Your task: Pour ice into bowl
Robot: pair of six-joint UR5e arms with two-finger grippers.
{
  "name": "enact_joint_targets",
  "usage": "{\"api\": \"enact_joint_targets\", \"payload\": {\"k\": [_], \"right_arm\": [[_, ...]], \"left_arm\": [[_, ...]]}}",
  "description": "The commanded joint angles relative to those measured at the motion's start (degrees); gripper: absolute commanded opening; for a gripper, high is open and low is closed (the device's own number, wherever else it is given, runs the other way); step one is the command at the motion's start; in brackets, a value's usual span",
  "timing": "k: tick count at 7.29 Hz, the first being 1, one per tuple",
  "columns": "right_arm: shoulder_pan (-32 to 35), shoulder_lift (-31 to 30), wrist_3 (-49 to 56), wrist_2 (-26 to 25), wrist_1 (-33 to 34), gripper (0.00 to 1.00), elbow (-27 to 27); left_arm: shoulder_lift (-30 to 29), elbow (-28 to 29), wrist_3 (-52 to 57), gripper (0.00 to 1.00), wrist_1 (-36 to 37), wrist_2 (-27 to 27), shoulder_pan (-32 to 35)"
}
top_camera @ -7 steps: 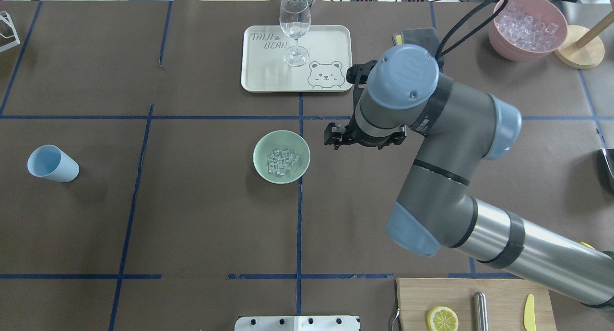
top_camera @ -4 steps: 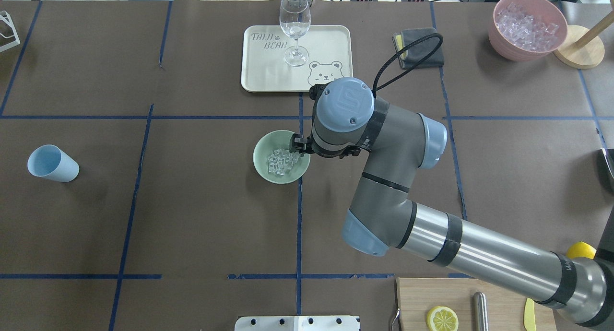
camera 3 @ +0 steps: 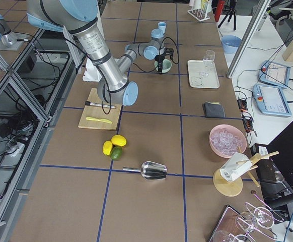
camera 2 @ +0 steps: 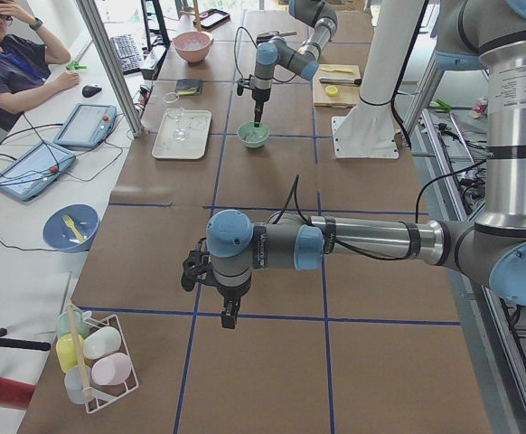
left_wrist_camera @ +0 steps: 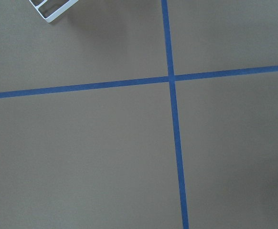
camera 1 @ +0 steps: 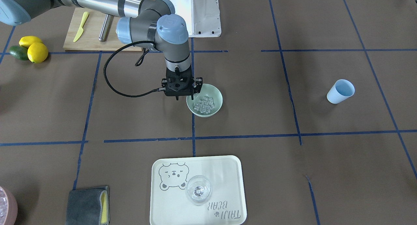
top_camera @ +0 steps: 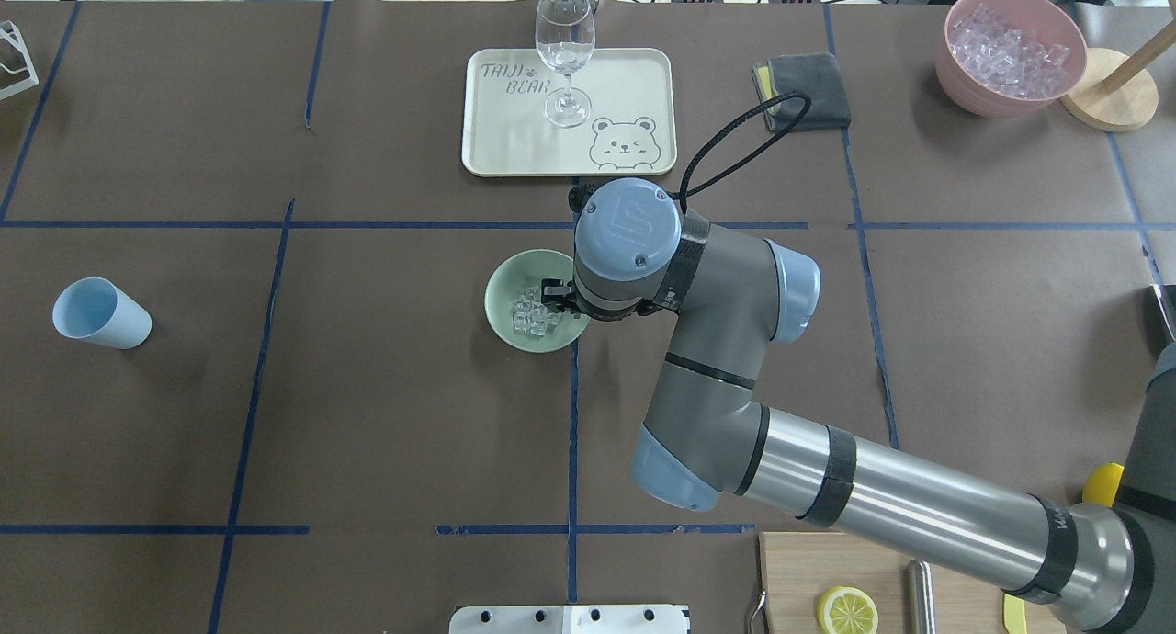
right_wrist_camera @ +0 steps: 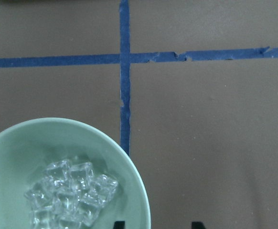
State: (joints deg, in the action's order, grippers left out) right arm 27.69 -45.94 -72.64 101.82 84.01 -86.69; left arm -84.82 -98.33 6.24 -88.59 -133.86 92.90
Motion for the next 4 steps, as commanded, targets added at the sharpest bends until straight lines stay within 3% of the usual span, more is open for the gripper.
{"api": "enact_joint_targets", "payload": {"k": [1, 2, 4], "right_arm": [[0.0, 0.4, 0.0, 0.0, 0.0, 0.16, 0.0], [0.0, 0.6, 0.0, 0.1, -0.1, 0.00, 0.0], [0.1, 0.7, 0.0, 0.2, -0.4, 0.00, 0.0]], "left_arm": [[0.0, 0.0, 0.0, 1.00, 0.0, 0.0, 0.0], [0.0, 0.1, 0.0, 1.00, 0.0, 0.0, 0.0], [0.0, 0.1, 0.0, 1.00, 0.0, 0.0, 0.0]]}}
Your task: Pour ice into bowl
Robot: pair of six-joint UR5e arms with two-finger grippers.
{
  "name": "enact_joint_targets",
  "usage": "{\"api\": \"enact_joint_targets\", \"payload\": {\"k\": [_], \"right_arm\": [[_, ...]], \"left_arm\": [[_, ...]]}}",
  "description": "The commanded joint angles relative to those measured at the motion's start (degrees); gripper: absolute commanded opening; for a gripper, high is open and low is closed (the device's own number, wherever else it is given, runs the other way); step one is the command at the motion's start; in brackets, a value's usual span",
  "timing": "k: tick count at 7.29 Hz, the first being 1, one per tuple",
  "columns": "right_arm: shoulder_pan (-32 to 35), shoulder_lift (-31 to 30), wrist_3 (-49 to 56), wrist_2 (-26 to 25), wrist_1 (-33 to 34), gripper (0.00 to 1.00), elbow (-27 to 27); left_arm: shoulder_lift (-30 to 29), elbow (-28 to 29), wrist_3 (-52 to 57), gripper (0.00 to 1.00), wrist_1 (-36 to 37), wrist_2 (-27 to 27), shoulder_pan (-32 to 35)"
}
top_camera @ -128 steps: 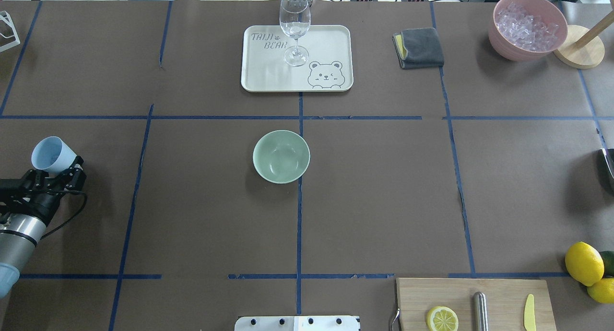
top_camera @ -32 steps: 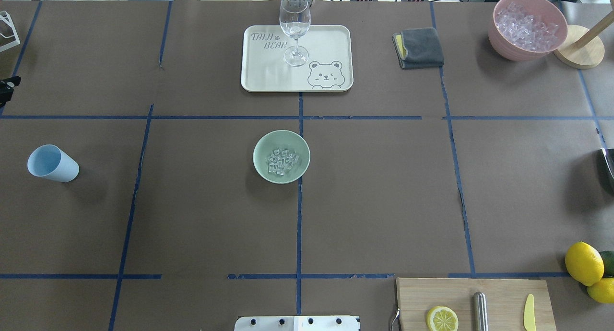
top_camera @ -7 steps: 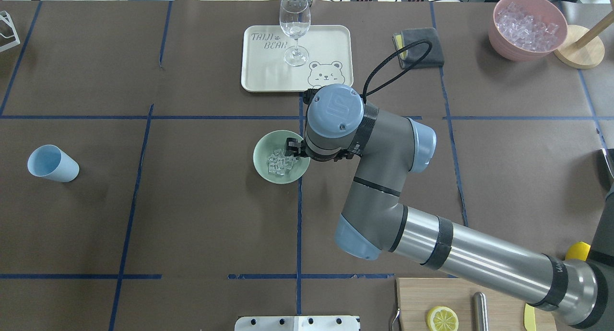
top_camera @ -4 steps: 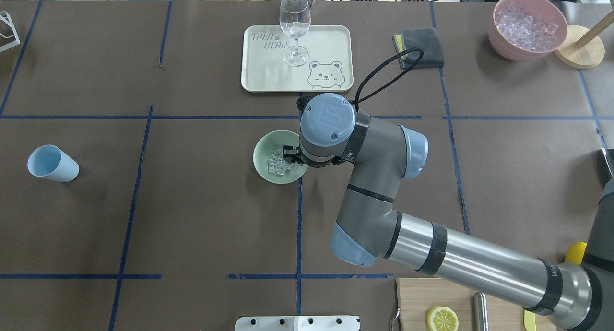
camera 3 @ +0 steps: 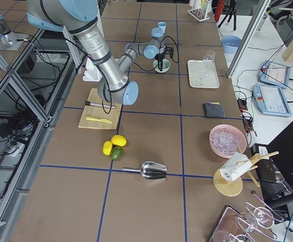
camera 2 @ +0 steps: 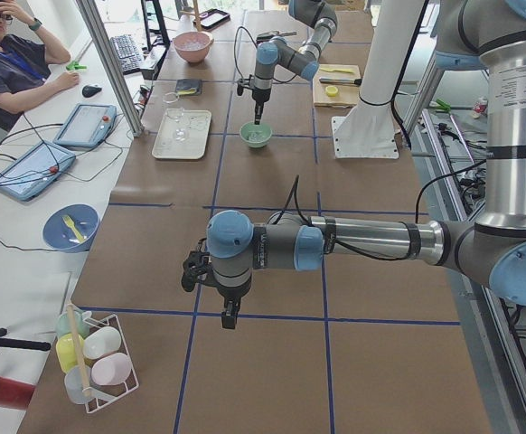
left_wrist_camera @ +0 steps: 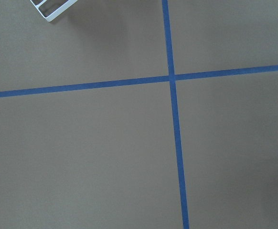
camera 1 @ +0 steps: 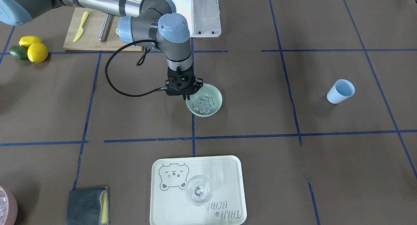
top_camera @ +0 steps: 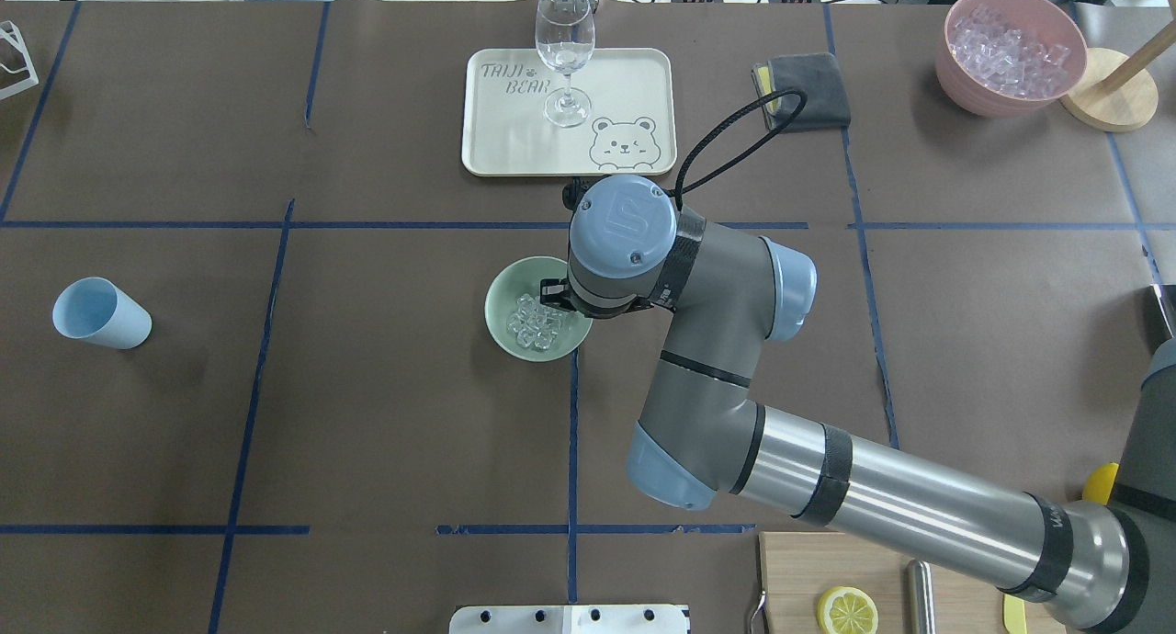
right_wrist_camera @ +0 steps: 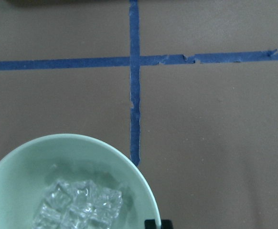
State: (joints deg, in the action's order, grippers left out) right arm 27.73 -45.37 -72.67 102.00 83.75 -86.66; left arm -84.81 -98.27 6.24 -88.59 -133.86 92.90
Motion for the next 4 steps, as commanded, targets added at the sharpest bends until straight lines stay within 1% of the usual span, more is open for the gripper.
{"api": "enact_joint_targets", "payload": {"k": [1, 2, 4], "right_arm": [[0.0, 0.2, 0.1, 0.3, -0.2, 0.00, -0.3], [0.8, 0.3, 0.1, 0.9, -0.2, 0.00, -1.1], [4.7, -0.9, 0.3, 6.5, 0.4, 0.00, -5.8]], "left_arm": [[0.0, 0.0, 0.0, 1.00, 0.0, 0.0, 0.0], [0.0, 0.0, 0.0, 1.00, 0.0, 0.0, 0.0], [0.0, 0.1, 0.0, 1.00, 0.0, 0.0, 0.0]]}}
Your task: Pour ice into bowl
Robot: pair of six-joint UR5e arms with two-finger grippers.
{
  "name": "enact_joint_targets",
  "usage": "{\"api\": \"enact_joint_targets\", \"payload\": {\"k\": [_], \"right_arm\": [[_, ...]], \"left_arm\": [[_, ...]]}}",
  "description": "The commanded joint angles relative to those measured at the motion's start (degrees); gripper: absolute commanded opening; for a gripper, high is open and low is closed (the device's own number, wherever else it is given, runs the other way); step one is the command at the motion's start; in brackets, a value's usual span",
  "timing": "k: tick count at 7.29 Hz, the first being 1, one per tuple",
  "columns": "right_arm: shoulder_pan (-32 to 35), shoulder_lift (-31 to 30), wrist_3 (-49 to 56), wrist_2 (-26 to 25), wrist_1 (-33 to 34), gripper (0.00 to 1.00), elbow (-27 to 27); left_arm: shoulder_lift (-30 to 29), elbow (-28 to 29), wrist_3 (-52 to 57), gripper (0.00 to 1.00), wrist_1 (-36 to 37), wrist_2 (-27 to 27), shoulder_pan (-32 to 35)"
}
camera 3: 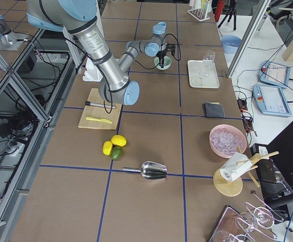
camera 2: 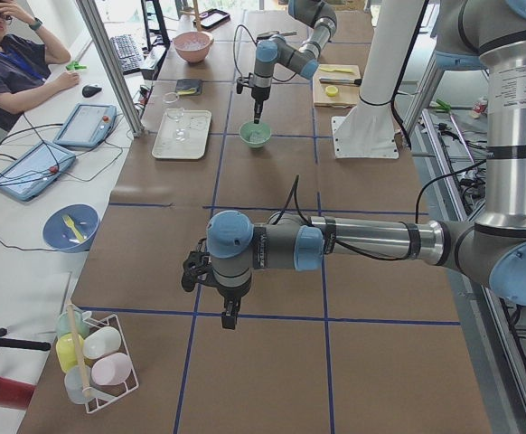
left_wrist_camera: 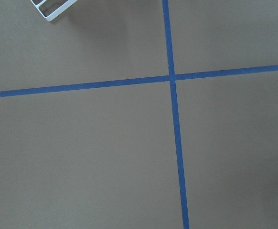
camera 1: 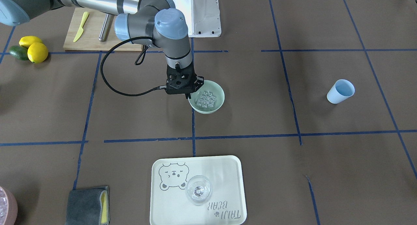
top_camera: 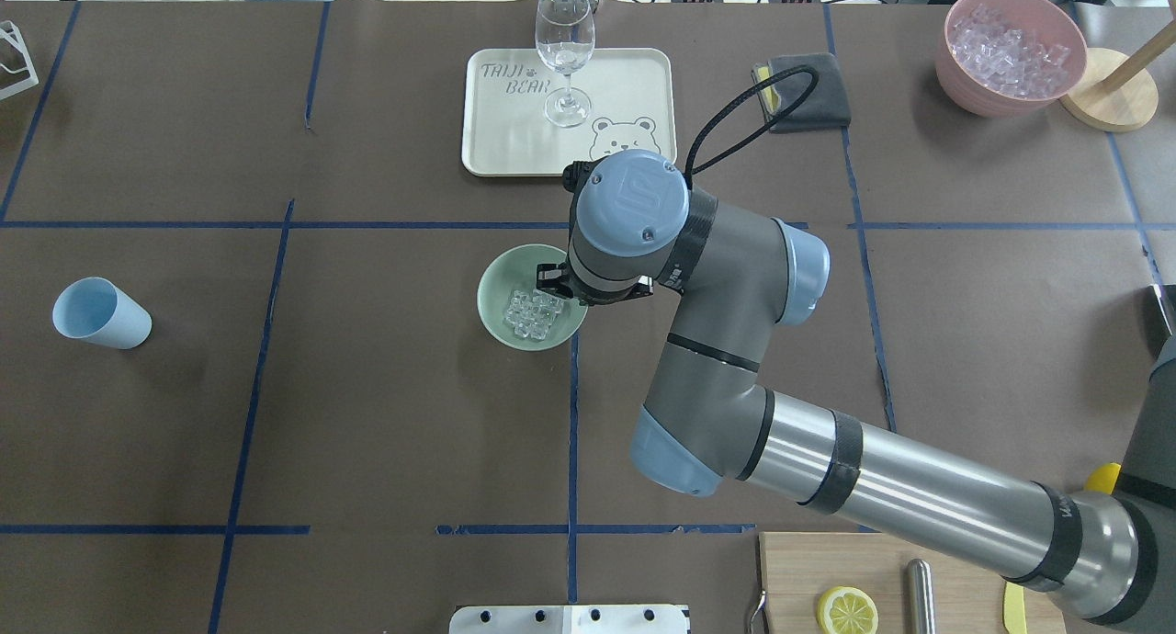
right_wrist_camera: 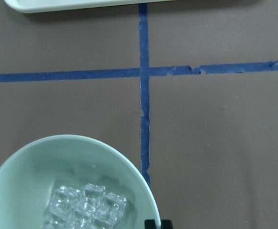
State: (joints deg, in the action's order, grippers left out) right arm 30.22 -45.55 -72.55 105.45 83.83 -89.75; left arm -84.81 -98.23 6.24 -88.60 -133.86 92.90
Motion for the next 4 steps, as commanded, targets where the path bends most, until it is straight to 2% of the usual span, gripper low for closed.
{"api": "enact_joint_targets", "payload": {"k": [1, 2, 4], "right_arm": [[4.5, -3.9, 0.7, 5.8, 0.4, 0.00, -7.0], [7.2, -7.4, 1.2, 8.7, 0.4, 0.00, -10.2], [12.9, -15.6, 9.8, 14.2, -0.1, 0.00, -15.7]], "left_arm": [[0.0, 0.1, 0.0, 1.00, -0.1, 0.0, 0.0], [0.0, 0.0, 0.0, 1.00, -0.1, 0.0, 0.0], [0.0, 0.1, 0.0, 1.00, -0.1, 0.0, 0.0]]}}
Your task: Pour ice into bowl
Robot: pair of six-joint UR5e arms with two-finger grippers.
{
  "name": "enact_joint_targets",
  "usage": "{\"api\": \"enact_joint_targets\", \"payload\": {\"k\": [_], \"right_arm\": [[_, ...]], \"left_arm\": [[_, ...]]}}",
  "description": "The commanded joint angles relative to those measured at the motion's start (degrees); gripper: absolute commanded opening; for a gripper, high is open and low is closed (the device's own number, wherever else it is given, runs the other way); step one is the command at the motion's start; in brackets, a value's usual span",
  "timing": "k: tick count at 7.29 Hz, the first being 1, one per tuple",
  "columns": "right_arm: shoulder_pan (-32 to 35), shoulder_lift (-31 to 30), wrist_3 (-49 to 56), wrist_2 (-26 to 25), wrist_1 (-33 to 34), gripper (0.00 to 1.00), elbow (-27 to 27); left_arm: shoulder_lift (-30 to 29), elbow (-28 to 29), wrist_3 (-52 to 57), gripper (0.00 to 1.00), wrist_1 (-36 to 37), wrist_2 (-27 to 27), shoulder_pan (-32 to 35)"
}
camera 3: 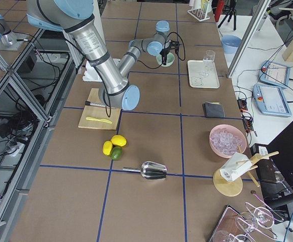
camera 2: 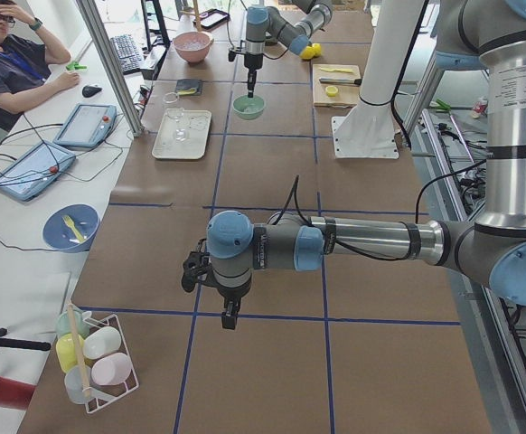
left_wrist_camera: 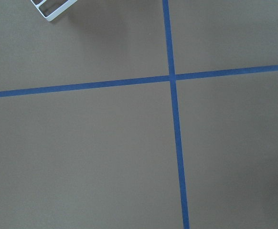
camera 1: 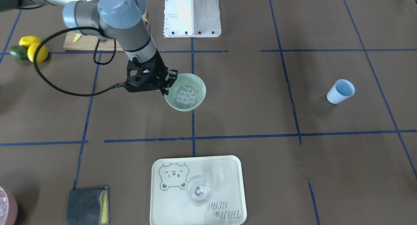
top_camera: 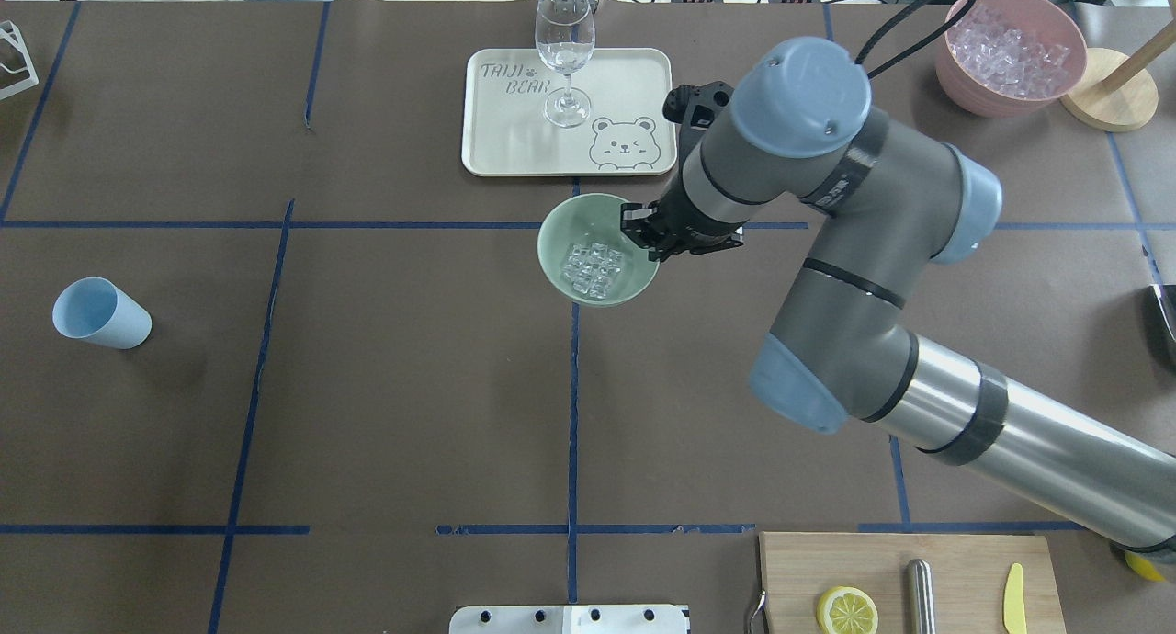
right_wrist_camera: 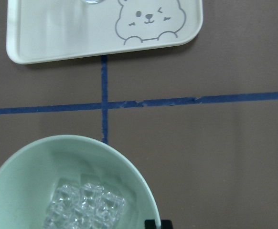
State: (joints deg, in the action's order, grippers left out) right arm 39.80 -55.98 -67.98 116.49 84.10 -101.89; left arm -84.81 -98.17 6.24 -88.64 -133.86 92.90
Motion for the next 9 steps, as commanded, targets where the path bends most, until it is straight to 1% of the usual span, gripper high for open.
{"api": "enact_joint_targets", "payload": {"k": [1, 2, 3, 4, 5, 7, 9], "right_arm": [[6.0, -10.6, 11.9, 4.7, -0.7, 0.00, -5.7], [8.9, -15.7, 17.9, 7.2, -0.8, 0.00, -7.0], [11.8, -20.5, 22.8, 8.3, -1.4, 0.00, -7.5], [13.4, -25.3, 25.2, 8.9, -3.6, 0.00, -7.4], [14.9, -28.3, 25.7, 9.1, -4.5, 0.00, -7.4], [17.0, -34.6, 28.7, 9.4, -9.3, 0.00, -6.7], [17.2, -36.5, 28.5, 9.4, -9.9, 0.00, -5.3]], "left_arm": [[0.0, 0.0, 0.0, 1.00, 0.0, -0.1, 0.0], [0.0, 0.0, 0.0, 1.00, 0.0, -0.1, 0.0], [0.0, 0.0, 0.0, 1.00, -0.4, -0.1, 0.0], [0.0, 0.0, 0.0, 1.00, -0.4, -0.1, 0.0], [0.0, 0.0, 0.0, 1.00, -0.4, -0.1, 0.0], [0.0, 0.0, 0.0, 1.00, -0.5, -0.1, 0.0], [0.0, 0.1, 0.0, 1.00, -1.3, -0.1, 0.0]]}}
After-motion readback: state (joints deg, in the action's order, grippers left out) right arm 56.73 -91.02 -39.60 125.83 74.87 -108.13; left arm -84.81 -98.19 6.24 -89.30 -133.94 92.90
